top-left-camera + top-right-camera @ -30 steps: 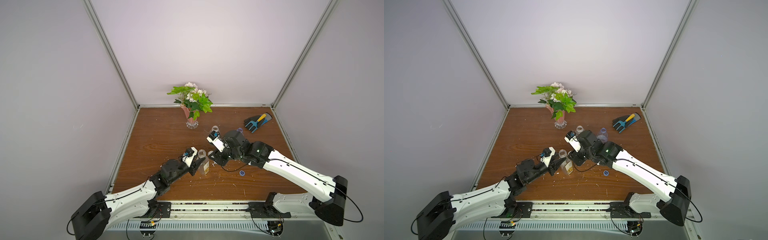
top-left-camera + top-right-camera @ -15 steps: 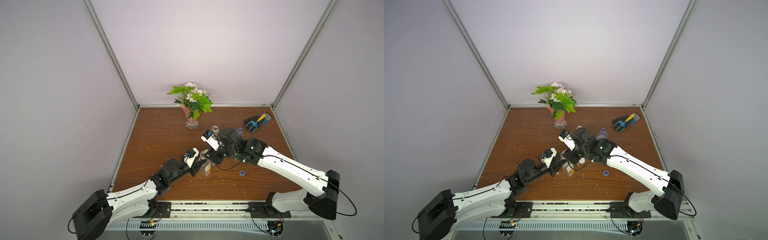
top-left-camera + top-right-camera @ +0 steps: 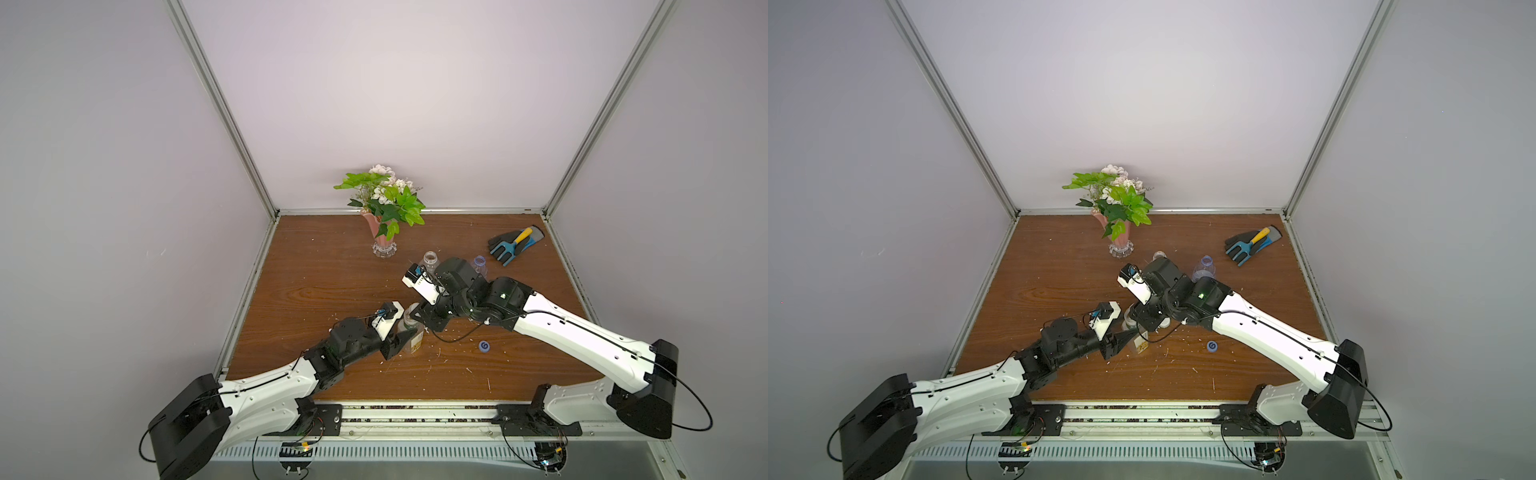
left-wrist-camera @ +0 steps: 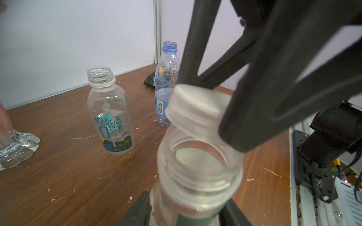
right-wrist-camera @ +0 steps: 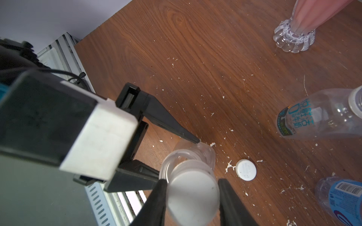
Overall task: Screw on the bottle caps
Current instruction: Screw the bottle cap onto the plastic bottle.
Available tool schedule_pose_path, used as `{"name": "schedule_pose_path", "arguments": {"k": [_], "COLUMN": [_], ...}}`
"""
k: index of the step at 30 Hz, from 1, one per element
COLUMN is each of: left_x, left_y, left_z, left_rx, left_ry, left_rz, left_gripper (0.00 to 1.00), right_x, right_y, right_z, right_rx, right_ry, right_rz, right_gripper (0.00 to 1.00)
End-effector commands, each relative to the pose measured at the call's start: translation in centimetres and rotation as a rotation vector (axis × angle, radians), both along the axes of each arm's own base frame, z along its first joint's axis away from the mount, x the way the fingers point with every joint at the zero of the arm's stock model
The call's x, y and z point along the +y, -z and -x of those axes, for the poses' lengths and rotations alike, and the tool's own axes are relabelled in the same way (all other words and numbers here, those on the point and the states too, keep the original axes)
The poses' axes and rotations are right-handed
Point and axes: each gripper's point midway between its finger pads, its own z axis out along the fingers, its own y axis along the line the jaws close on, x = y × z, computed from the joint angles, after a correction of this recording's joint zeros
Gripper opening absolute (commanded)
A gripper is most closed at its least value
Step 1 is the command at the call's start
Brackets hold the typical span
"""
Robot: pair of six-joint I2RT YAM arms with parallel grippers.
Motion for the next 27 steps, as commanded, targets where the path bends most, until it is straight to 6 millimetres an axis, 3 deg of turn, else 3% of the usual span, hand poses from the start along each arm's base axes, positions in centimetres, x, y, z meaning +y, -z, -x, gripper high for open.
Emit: {"name": "schedule_pose_path", "arguments": {"k": [1, 27], "left_x": [-0.5, -0.1], "left_y": [-0.6, 0.4], "left_z": [0.3, 0.4], "left_rx": [0.000, 0.000], "left_ry": [0.025, 0.010], "left_rz": [0.005, 0.009], "left_gripper": [0.57, 0.53], "right_x": [0.2, 1.2], "right_y": [-2.2, -0.8], "right_z": [-0.2, 0.1], "right_rx": [-0.045, -0.030], "right_ry": [-0.007, -0.046], "right_rz": [-0.022, 0.090], "right_gripper": [0.38, 0.39]}}
